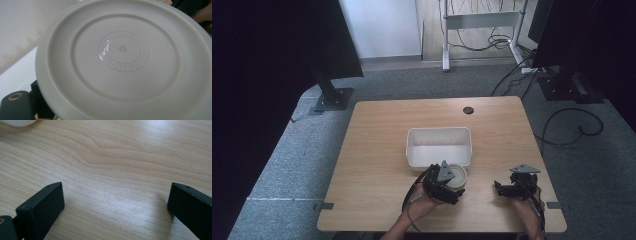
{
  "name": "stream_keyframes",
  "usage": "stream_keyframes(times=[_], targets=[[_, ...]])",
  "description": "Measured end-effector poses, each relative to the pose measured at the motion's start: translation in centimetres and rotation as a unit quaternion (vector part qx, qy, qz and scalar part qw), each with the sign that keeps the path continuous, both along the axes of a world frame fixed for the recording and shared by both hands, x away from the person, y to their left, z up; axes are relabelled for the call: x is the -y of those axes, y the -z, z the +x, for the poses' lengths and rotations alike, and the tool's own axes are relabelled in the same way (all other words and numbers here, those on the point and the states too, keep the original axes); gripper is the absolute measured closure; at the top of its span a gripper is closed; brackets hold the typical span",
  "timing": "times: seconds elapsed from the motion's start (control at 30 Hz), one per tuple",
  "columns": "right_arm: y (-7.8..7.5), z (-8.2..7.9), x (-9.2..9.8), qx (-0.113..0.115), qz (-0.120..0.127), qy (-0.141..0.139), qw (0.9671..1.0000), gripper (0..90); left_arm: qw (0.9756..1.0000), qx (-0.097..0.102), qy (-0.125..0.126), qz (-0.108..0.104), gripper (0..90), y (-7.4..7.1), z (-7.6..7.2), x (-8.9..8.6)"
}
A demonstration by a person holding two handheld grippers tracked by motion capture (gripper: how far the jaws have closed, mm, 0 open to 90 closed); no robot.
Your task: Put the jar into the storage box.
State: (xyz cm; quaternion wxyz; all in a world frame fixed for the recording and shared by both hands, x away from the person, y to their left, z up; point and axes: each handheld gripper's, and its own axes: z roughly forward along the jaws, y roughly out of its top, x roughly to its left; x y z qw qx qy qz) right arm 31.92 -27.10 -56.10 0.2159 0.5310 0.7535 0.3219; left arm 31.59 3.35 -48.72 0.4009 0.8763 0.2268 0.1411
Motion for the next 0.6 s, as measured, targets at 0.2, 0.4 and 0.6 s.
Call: stream_keyframes(times=[0.2, 0.4, 0.6], targets=[[0.0, 0.0, 0.0, 0.000, 0.000, 0.000, 1.0000, 0.6, 1.0000, 0.001, -0.008, 0.000, 10.5, -0.4, 0.7, -0.4], [0.0, 0.0, 0.0, 0.000, 0.000, 0.000, 1.0000, 0.6, 0.9997, 0.000, -0.023, -0.005, 10.4, -0.9, 1.8, -1.1], [0.0, 0.0, 0.0, 0.000, 0.000, 0.000, 1.0000, 0.6, 0.9992, 0.002, -0.038, -0.006, 10.4, -1.3, 2.8, -1.8]])
